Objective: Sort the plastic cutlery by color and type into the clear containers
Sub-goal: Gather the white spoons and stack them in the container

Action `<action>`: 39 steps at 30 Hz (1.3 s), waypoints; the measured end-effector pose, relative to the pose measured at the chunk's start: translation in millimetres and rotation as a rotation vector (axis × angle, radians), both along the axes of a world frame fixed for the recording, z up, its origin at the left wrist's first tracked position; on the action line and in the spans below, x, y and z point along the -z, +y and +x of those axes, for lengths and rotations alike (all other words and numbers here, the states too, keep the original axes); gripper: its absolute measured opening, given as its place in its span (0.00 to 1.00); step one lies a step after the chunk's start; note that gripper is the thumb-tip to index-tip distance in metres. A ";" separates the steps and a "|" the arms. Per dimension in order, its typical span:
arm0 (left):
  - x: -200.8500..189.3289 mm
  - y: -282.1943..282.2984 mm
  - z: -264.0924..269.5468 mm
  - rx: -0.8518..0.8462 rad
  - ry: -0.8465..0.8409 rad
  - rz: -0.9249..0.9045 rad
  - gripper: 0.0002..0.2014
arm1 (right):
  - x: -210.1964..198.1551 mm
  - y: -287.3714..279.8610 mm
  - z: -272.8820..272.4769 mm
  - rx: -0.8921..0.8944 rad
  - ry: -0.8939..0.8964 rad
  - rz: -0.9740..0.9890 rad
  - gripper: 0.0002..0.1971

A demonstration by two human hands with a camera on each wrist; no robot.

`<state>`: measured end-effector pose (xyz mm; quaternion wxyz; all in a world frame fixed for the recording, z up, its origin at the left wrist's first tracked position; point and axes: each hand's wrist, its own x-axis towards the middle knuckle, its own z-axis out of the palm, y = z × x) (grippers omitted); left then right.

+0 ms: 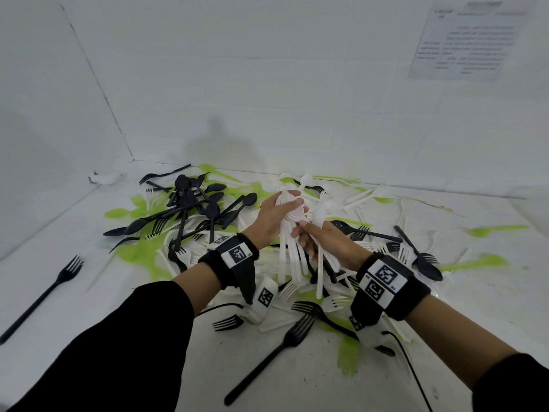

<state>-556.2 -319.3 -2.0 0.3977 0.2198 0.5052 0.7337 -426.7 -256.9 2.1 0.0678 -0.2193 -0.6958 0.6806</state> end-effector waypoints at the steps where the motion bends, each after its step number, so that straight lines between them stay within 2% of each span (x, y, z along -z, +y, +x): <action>1: -0.6 -0.9 0.3 -0.005 -0.007 0.003 0.06 | 1.1 0.9 0.5 0.022 0.003 -0.009 0.18; 5: -0.5 -5.0 -5.7 -0.094 -0.032 -0.024 0.07 | 0.7 11.7 4.5 0.221 0.035 -0.035 0.18; 8: 3.1 -6.9 -9.9 -0.096 -0.007 -0.029 0.06 | -0.7 23.4 7.8 0.416 0.080 -0.071 0.13; 10: 4.9 -7.0 -8.8 -0.087 -0.009 -0.038 0.03 | -4.8 26.1 8.5 0.387 0.028 -0.007 0.09; 12: 5.5 -5.3 -6.5 -0.077 -0.044 -0.056 0.04 | -6.6 23.9 5.1 0.298 -0.066 0.092 0.14; 14: 5.4 -3.5 -4.1 -0.069 -0.087 -0.078 0.06 | -8.4 18.9 -1.4 0.250 -0.086 0.076 0.19; 17: 8.9 -0.2 -3.9 -0.062 -0.049 -0.116 0.08 | -12.1 7.3 -8.3 0.187 -0.026 0.050 0.07; 20: 10.4 -0.5 -2.3 -0.074 -0.018 -0.154 0.11 | -10.2 0.5 -11.1 0.238 0.020 0.093 0.12; 23: 10.6 -1.9 -0.7 -0.073 -0.017 -0.147 0.09 | -5.4 -0.7 -14.1 0.336 0.067 0.048 0.08; 25: 9.3 -3.1 -0.4 -0.071 -0.017 -0.117 0.05 | -1.7 1.0 -16.7 0.388 0.054 0.064 0.09; 33: -2.7 -5.6 -1.1 -0.077 -0.055 0.029 0.08 | 2.9 4.4 -20.2 0.407 0.074 0.267 0.08; 36: -8.7 -5.1 -1.2 -0.088 -0.014 0.060 0.05 | 5.9 -0.8 -23.1 0.329 0.024 0.237 0.13; 39: -11.7 -4.4 -4.2 -0.136 0.025 0.072 0.06 | 4.8 -10.0 -20.3 0.203 -0.056 0.132 0.27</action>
